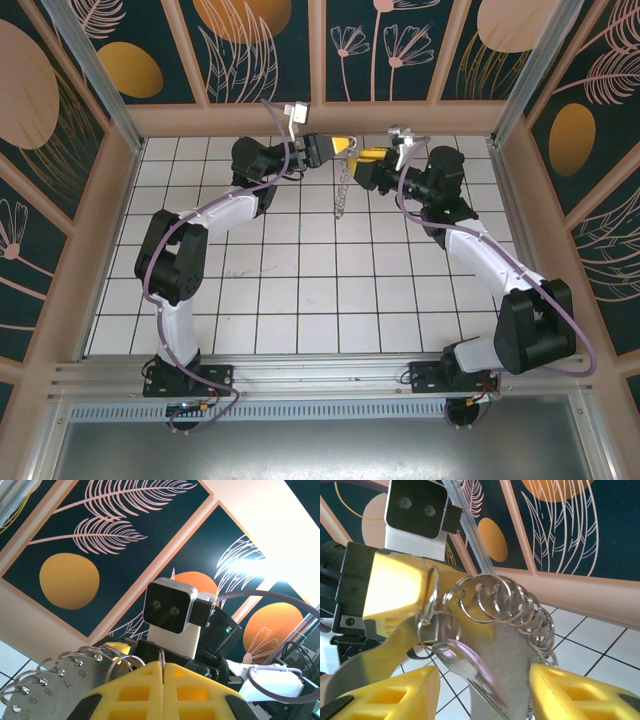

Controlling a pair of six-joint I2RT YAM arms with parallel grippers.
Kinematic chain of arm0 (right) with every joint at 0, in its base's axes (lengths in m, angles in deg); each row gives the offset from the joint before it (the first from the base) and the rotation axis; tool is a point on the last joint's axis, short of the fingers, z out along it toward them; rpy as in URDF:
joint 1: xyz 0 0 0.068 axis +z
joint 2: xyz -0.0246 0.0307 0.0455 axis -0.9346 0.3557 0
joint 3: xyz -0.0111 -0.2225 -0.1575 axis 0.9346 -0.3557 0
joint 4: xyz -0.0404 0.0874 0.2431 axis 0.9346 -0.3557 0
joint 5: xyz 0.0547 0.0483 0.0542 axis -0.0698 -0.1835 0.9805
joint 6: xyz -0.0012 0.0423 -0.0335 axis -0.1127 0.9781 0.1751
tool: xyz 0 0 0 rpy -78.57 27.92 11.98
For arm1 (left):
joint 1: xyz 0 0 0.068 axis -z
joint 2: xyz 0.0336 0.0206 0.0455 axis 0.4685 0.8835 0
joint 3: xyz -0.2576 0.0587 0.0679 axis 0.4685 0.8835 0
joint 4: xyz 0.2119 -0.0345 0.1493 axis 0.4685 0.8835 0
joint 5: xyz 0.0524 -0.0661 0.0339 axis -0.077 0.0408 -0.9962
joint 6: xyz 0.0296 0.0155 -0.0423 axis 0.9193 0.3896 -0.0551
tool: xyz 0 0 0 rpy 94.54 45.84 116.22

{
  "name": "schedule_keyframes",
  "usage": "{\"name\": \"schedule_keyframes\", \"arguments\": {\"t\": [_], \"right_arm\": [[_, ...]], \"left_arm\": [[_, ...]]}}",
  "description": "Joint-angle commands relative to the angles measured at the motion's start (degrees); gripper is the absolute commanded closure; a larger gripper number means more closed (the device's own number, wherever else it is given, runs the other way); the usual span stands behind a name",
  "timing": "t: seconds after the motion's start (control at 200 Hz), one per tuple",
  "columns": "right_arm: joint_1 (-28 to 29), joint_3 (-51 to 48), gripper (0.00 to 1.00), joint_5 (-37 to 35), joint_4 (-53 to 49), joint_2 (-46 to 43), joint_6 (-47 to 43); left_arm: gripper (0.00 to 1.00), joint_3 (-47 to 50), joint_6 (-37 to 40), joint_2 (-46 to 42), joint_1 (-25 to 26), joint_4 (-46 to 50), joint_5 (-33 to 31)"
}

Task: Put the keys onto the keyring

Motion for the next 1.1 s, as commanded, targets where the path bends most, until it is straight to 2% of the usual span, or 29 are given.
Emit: {"name": "schedule_keyframes", "arguments": {"t": [0.0,0.08,0.305,0.405,0.681,1.091], "right_arm": [[0.8,2.3,0.52,2.5,2.3,0.6,-1.6],[1.2,2.6,0.57,3.4,2.0,0.9,-2.0],[1.3,2.1,0.91,5.0,0.9,0.5,-2.3],[1.3,1.6,1.00,5.3,0.8,0.1,-1.9],[2.5,2.1,1.00,6.6,2.9,1.7,0.9],[4.5,5.3,1.00,5.6,1.2,4.8,0.3]], "left_arm": [[1.00,-1.7,1.5,-1.3,0.4,-1.6,0.5],[1.00,-1.7,1.5,-1.3,0.5,-1.6,0.4],[1.00,-1.7,2.3,-1.2,0.6,-0.9,-0.2],[1.00,-1.5,2.8,-1.3,0.6,-0.6,-0.7],[1.00,-0.3,3.2,-1.6,0.7,-1.1,-2.4],[1.00,1.0,3.5,-2.0,1.3,-1.4,-3.0]]}}
